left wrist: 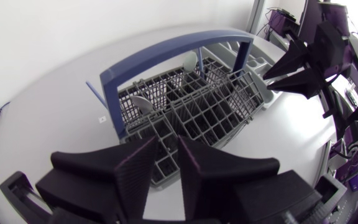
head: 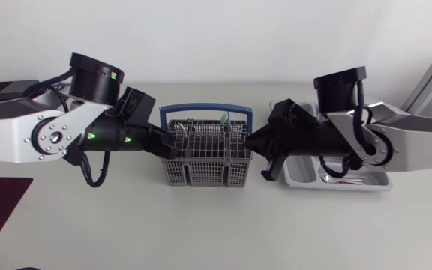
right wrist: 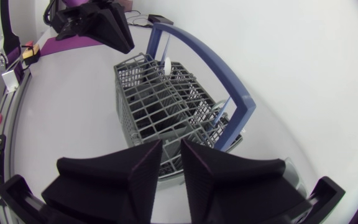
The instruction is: Unload the cutlery basket into the drawer organizer.
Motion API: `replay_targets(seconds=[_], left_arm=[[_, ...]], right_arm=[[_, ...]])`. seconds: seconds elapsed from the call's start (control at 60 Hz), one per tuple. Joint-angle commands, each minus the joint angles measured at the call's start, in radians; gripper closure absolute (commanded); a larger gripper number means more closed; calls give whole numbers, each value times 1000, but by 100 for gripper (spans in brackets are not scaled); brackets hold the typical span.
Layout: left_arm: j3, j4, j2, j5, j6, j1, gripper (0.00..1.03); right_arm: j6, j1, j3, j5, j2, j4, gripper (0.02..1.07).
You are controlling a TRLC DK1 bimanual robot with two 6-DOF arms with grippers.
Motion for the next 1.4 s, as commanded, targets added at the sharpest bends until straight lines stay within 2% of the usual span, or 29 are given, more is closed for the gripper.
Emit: replay_targets(seconds=[0.0, 0.383, 0.683, 1.0, 1.15, 1.3, 1.383], left_arm=[[36, 11, 49, 8, -30, -6, 89], [92, 14, 201, 6, -56, -12, 90], [92, -15, 146, 4, -59, -25, 90], [75, -16, 141, 1, -59, -23, 90], [78, -35, 103, 3, -58, -22, 90], [77, -85, -10, 3, -55, -2, 90], [66, -122, -69, 3, -41, 17, 90]], right_arm=[[57, 18, 24, 16, 52, 41, 96], [51, 18, 24, 32, 172, 112, 98], [57, -1, 12, 32, 84, 127, 99], [0, -24, 10, 55, 259, 140, 99], [14, -33, -21, 38, 147, 144, 99], [45, -67, -33, -5, -34, 80, 99], [45, -101, -44, -14, -71, 71, 99]])
